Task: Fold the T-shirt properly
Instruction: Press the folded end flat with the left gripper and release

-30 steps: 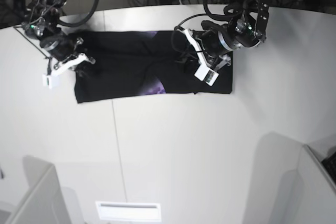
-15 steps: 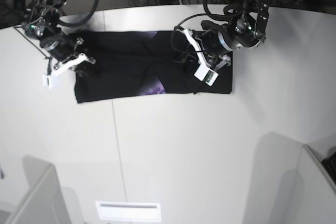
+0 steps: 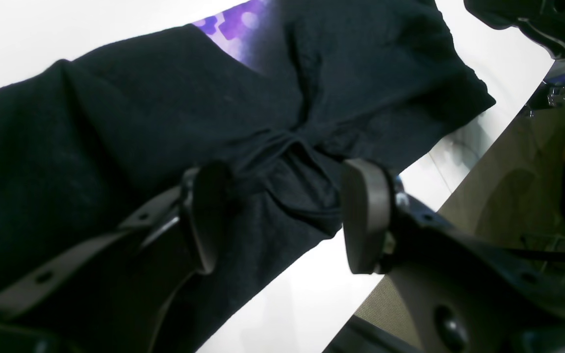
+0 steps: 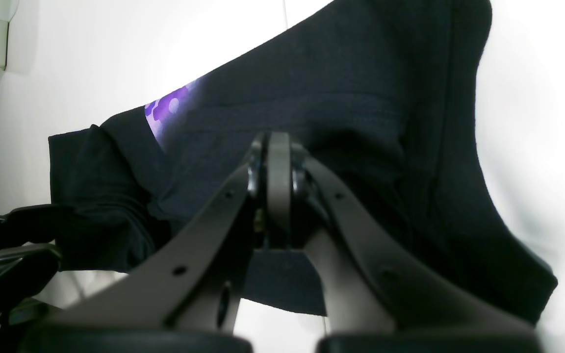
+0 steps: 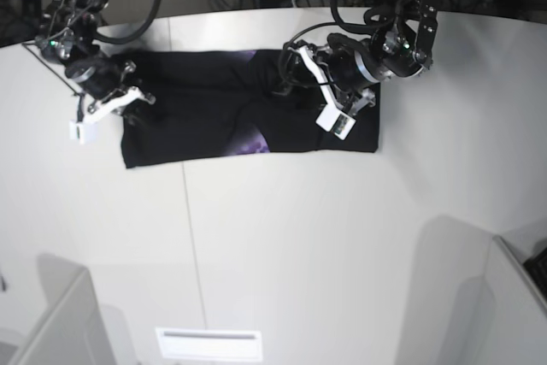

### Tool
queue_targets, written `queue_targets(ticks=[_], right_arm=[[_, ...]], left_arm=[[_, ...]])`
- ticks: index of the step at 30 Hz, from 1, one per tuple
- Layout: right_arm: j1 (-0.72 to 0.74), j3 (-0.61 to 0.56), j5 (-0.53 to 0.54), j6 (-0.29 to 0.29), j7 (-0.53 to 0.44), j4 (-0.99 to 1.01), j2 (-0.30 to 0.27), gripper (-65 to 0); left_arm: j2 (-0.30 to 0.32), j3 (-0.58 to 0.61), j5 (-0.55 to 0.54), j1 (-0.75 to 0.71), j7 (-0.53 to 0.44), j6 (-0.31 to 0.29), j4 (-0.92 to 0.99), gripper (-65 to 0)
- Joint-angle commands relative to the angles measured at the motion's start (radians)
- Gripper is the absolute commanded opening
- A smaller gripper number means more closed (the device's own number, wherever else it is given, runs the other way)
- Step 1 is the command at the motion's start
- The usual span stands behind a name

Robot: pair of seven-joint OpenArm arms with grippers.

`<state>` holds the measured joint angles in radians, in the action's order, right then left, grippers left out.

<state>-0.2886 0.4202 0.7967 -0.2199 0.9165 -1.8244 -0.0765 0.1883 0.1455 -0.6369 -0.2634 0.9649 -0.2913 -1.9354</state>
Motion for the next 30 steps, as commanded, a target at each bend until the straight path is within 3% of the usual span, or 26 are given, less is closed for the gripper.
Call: queue_targets(ticks=[1,7,9,13,20,24,30], right_arm=[[0.007,0.006,0.014,-0.005,-0.018,-0.013,-0.007,-65.0],[0.007,0.006,0.014,-0.005,-0.018,-0.013,-0.007,-65.0],[0.007,0.006,0.014,-0.005,-0.018,-0.013,-0.007,-65.0],[0.007,0.006,0.014,-0.005,-0.018,-0.013,-0.007,-65.0],[0.010,0.006,0.014,-0.005,-0.018,-0.013,-0.007,-65.0],[0.012,0.006,0.013,-0.005,-0.018,-0.011,-0.007,-65.0],[0.027,0.003,0.013,-0.005,-0.018,0.019,-0.007,-65.0]], left_arm=[[-0.002,-0.001,-0.018,0.013,-0.014,-0.009,-0.014,-29.0],[0.001,-0.002,-0.024,0.028,-0.014,-0.009,-0.023,-29.3],[0.003,-0.002,-0.024,0.028,-0.014,-0.009,-0.025,-32.9],[0.004,-0.001,-0.018,0.019,-0.014,-0.009,-0.048,-65.0],[0.024,-0.014,-0.014,-0.009,-0.021,-0.001,-0.048,-65.0],[0.026,-0.070,-0.014,-0.038,-0.021,0.155,-0.048,-65.0],[0.030,-0.077,-0.014,-0.021,-0.014,0.160,-0.020,-65.0]])
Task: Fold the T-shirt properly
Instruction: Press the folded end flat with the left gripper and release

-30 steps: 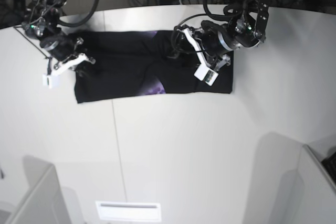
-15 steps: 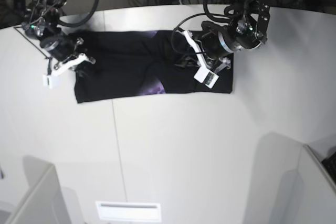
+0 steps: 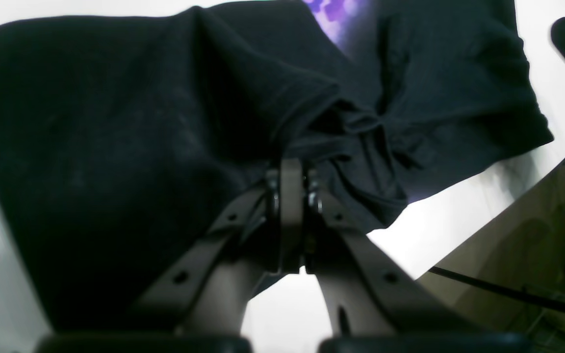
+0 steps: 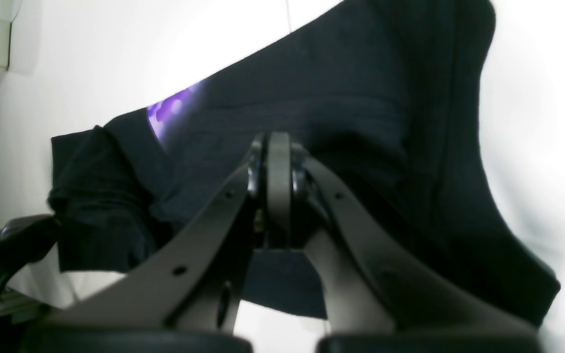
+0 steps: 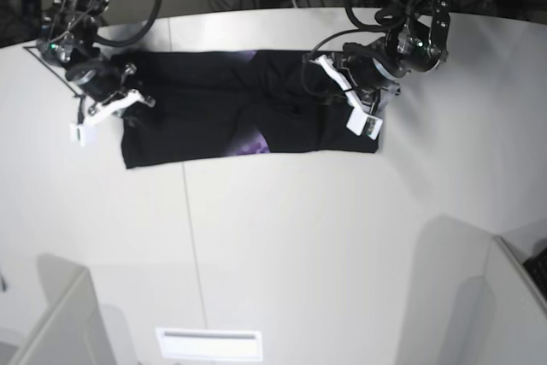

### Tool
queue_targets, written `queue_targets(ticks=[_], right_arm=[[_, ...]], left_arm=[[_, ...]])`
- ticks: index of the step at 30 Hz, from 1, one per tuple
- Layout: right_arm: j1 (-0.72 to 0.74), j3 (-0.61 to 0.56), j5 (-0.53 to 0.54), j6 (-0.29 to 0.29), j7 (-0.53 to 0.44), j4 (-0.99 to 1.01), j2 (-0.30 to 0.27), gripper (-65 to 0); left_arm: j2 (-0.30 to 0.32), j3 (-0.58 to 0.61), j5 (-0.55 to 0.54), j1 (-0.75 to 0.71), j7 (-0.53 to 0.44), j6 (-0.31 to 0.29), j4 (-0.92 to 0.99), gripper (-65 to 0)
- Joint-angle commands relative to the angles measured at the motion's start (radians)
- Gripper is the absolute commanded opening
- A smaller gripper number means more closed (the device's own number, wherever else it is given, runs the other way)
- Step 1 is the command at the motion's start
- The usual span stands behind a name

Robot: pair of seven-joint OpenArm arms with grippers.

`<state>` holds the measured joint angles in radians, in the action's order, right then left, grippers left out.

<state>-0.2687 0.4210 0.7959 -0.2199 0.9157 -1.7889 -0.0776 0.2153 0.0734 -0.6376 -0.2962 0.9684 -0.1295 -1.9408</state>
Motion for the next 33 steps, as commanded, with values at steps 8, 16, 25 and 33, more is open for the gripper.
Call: queue_targets(ticks=[8,16,25,33], right_arm=[[0.015,0.000,0.013,-0.005,-0.017,0.002,-0.006,-65.0],[0.015,0.003,0.013,-0.005,-0.017,0.002,-0.006,-65.0],[0.016,-0.003,0.013,-0.005,-0.017,-0.010,-0.035,-65.0],[0.030,0.006,0.013,0.001,-0.017,-0.047,-0.078,-44.3]], left_arm=[[-0.018,0.004,-0.020,0.125,-0.016,-0.002,0.113,-65.0],[-0.089,0.115,-0.015,0.246,-0.016,0.000,0.222,-65.0],[-0.121,0.108,-0.023,0.300,-0.016,0.000,0.229,-65.0],[0.045,-0.195,-0.023,0.091,-0.024,-0.008,0.013,-65.0]])
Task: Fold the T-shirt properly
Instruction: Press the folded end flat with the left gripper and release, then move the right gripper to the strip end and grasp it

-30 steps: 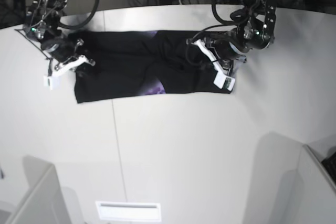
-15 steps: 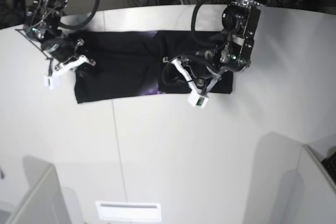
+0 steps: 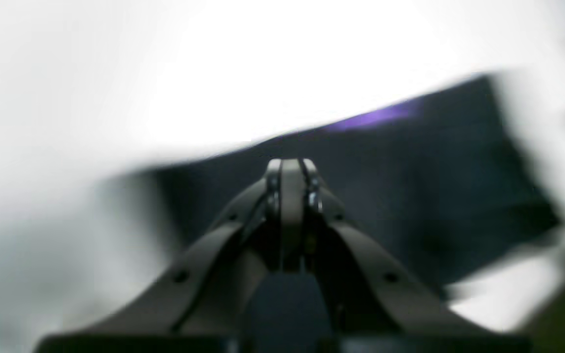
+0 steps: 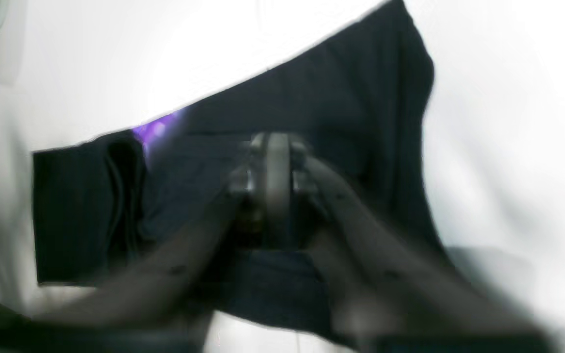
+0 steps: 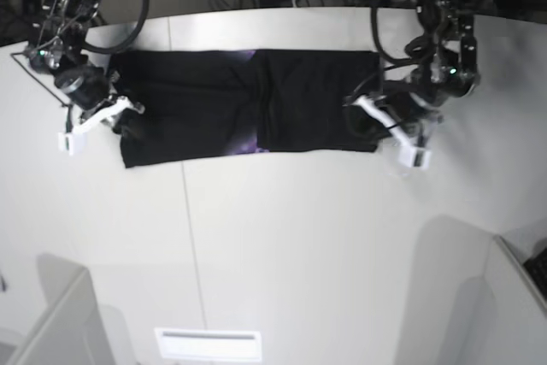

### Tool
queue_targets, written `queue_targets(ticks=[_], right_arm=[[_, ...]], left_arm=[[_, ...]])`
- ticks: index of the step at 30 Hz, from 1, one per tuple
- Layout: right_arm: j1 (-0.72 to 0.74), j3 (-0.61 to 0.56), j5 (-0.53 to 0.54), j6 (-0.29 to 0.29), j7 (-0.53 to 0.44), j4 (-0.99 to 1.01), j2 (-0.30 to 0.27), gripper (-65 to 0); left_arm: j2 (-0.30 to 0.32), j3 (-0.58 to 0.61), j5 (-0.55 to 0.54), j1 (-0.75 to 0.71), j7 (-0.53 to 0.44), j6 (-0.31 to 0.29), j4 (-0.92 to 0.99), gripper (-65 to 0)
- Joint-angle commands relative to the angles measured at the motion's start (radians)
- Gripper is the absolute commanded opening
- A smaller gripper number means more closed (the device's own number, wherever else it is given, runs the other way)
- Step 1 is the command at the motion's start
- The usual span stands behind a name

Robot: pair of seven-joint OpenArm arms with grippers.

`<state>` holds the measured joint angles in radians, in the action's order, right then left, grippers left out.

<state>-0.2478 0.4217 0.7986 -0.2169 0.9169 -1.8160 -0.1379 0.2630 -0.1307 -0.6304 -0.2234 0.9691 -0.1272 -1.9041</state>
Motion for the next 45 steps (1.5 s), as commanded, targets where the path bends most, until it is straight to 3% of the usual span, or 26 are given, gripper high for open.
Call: queue_targets(ticks=[1,2,4,5,7,9,12,15,20,28,40,42,45], right_arm=[[0.014,0.006,0.011,-0.002,-0.019,-0.018,-0.021,-33.0],[0.014,0.006,0.011,-0.002,-0.019,-0.020,-0.019,-23.7],[0.015,0.006,0.011,-0.002,-0.019,-0.014,-0.021,-7.8],[0.017,0.007,0.011,0.000,-0.020,-0.004,-0.021,-4.8],[0.021,0.039,0.014,0.000,-0.020,0.034,-0.019,-5.6],[0.040,0.076,0.012,0.000,-0.020,0.088,-0.015,-8.9],[0.052,0.095,0.009,0.000,-0.019,0.158,-0.024,-12.3],[0.058,0.088,0.009,0.000,-0.019,0.207,-0.067,-12.6],[0.051,0.087,0.009,-0.005,-0.019,0.258,-0.079,-12.6],[0.044,-0.063,0.009,-0.006,-0.008,0.282,-0.099,-12.6],[0.005,-0.168,0.009,-0.002,-0.011,0.282,-0.099,-13.5],[0.008,-0.168,0.009,-0.002,-0.011,0.282,-0.099,-18.6],[0.011,-0.168,0.009,-0.002,-0.008,0.282,-0.102,-31.5]], left_arm=[[0.020,-0.048,-0.030,-0.006,-0.026,-0.013,-0.025,-65.0],[0.034,-0.103,-0.030,-0.028,-0.026,-0.033,-0.027,-65.0],[0.054,-0.243,-0.026,-0.077,-0.028,-0.134,-0.016,-65.0],[0.055,-0.317,-0.022,-0.092,-0.028,-0.197,-0.010,-65.0],[0.054,-0.445,-0.021,-0.112,-0.026,-0.302,0.005,-65.0],[0.054,-0.522,-0.021,-0.124,-0.023,-0.349,0.030,-65.0],[0.055,-0.571,-0.019,-0.140,-0.026,-0.361,0.077,-65.0],[0.057,-0.574,-0.019,-0.150,-0.028,-0.363,0.108,-65.0],[0.054,-0.567,-0.009,-0.147,-0.028,-0.363,0.111,-65.0],[0.015,-0.392,0.134,-0.117,-0.121,-0.363,0.156,-65.0],[0.005,-0.389,0.149,-0.112,-0.126,-0.363,0.232,-65.0],[0.005,-0.389,0.149,-0.112,-0.126,-0.363,0.232,-65.0],[0.003,-0.389,0.151,-0.112,-0.126,-0.363,0.242,-65.0]])
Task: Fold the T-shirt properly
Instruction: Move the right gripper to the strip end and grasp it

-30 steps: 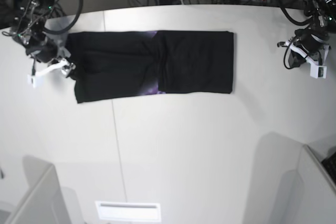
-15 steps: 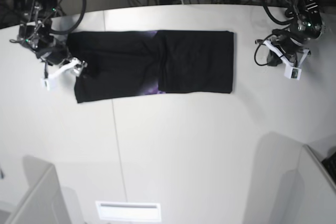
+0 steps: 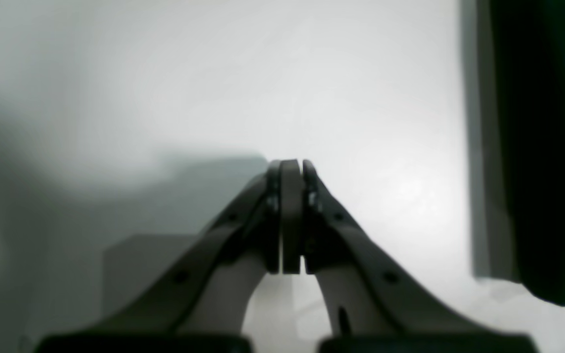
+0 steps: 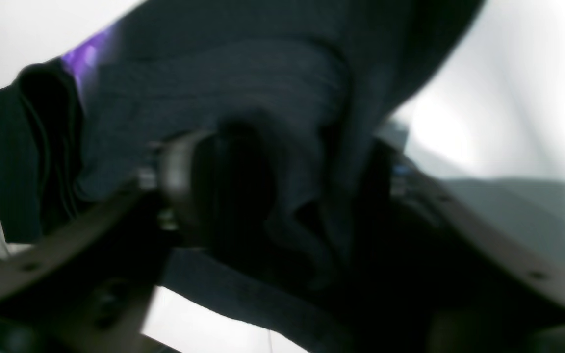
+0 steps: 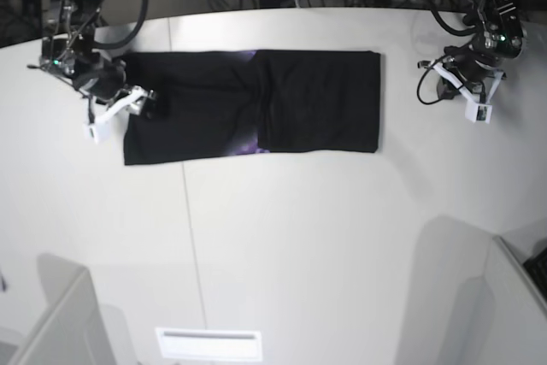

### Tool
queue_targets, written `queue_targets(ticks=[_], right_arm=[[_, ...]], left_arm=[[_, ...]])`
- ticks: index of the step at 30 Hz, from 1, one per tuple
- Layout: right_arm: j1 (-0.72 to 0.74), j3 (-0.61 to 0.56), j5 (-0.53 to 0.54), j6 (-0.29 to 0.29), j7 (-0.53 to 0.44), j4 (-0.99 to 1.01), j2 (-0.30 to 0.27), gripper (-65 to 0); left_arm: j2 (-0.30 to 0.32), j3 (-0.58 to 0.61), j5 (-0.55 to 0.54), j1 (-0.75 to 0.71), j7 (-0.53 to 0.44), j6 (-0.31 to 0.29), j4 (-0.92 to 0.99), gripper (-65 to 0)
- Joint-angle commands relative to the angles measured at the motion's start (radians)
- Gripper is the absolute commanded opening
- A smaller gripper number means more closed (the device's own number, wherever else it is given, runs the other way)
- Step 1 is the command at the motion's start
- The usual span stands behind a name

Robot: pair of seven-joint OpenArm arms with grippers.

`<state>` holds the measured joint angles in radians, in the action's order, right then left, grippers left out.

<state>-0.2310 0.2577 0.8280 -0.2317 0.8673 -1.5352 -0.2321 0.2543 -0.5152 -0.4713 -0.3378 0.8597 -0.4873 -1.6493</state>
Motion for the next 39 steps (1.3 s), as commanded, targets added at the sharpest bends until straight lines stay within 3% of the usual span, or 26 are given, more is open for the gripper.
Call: queue_targets(ticks=[1,6,15,21,39], right_arm=[[-0.005,-0.004,-0.020,0.013,0.042,0.002,-0.008,-36.6],[0.029,-0.005,-0.020,0.013,0.039,0.057,-0.005,-64.4],[0.066,-0.007,-0.020,0.015,0.036,0.086,-0.020,-65.0],[0.055,-0.014,-0.020,0.027,0.042,-0.021,-0.026,-65.0],[0.040,-0.334,-0.022,0.386,0.042,-0.388,-0.034,-65.0]], left_arm=[[0.012,0.007,-0.008,0.003,-0.018,-0.003,-0.013,-65.0],[0.010,0.126,-0.008,0.007,-0.072,0.003,-0.012,-65.0],[0.007,0.274,-0.008,0.052,-0.113,0.005,0.094,-65.0],[-0.043,0.293,-0.008,0.079,-0.107,0.005,0.087,-65.0],[-0.019,0.323,-0.008,0.084,-0.107,0.005,0.077,-65.0]])
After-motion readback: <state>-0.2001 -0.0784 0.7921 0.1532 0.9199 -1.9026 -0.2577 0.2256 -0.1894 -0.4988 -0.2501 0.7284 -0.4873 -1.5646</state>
